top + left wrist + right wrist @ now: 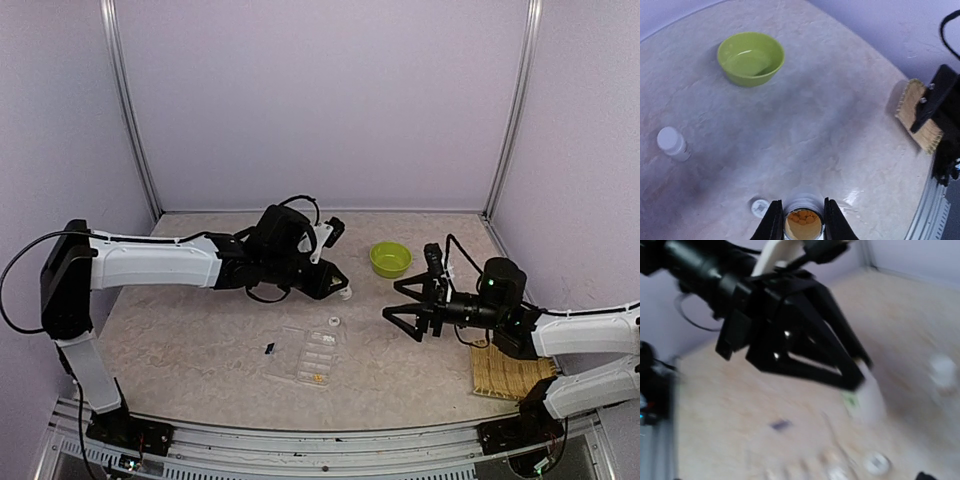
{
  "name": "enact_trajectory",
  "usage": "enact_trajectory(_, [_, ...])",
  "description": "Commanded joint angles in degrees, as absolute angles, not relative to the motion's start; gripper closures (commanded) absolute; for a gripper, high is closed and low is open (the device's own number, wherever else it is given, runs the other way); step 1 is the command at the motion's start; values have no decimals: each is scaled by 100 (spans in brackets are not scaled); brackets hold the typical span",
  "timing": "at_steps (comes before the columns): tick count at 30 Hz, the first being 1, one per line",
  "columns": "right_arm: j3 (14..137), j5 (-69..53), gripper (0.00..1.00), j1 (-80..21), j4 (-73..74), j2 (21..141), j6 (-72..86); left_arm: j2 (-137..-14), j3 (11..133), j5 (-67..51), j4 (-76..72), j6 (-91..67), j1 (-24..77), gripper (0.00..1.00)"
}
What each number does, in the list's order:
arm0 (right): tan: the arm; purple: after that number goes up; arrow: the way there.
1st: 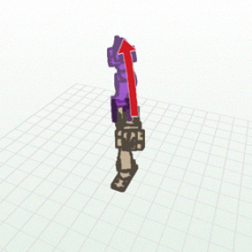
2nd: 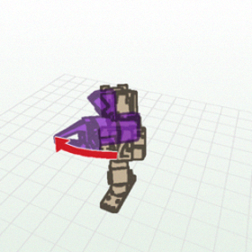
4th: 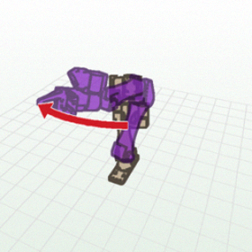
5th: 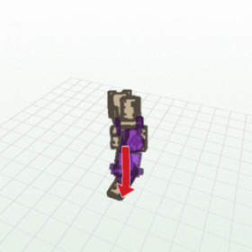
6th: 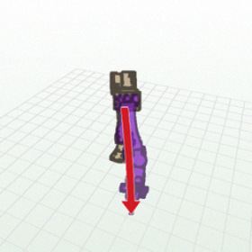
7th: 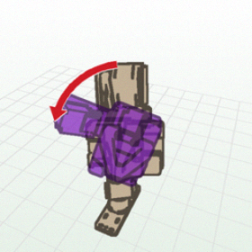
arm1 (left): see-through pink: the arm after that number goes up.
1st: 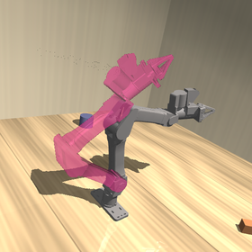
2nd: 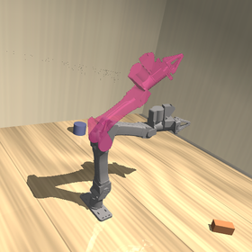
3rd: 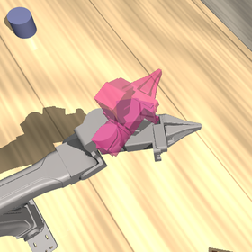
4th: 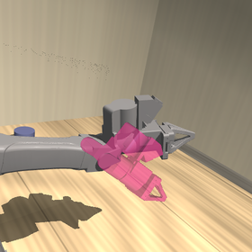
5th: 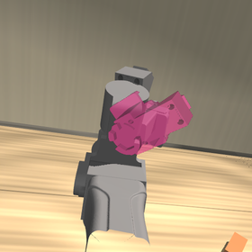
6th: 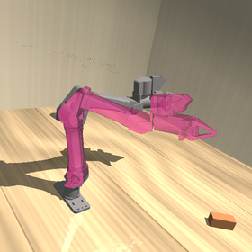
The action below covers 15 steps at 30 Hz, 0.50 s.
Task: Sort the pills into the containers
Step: Pass from the left arm to the right
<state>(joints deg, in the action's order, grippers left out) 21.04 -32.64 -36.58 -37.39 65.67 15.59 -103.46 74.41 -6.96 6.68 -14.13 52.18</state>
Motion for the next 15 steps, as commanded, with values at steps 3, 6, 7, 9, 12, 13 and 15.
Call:
enact_trajectory(3, [1700, -4233, 4, -3612, -6314, 6777, 2082, -9792, 7168, -1947, -529, -1627, 5519, 92])
enact_trajectory(6, [1573, -4182, 6, -3616, -6848, 6890, 2163, -9666, 7161, -2145, -821, -1731, 5674, 92])
enact_trajectory(7, [1520, -4153, 7, -3613, -7055, 6917, 2197, -9625, 7171, -2172, -885, -1748, 5730, 92])
enact_trajectory(9, [1415, -4118, 9, -3612, -7443, 6978, 2276, -9561, 7149, -2211, -1045, -1782, 5830, 92])
enact_trajectory(12, [1387, -4305, 13, -3612, -7863, 7137, 2420, -9519, 7125, -2293, -1209, -1901, 5917, 92])
enact_trajectory(13, [1419, -4376, 15, -3620, -7930, 7189, 2460, -9531, 7131, -2359, -1249, -1941, 5930, 92])
enact_trajectory(15, [1507, -4431, 19, -3621, -7882, 7297, 2510, -9586, 7149, -2436, -1296, -2001, 5960, 92])
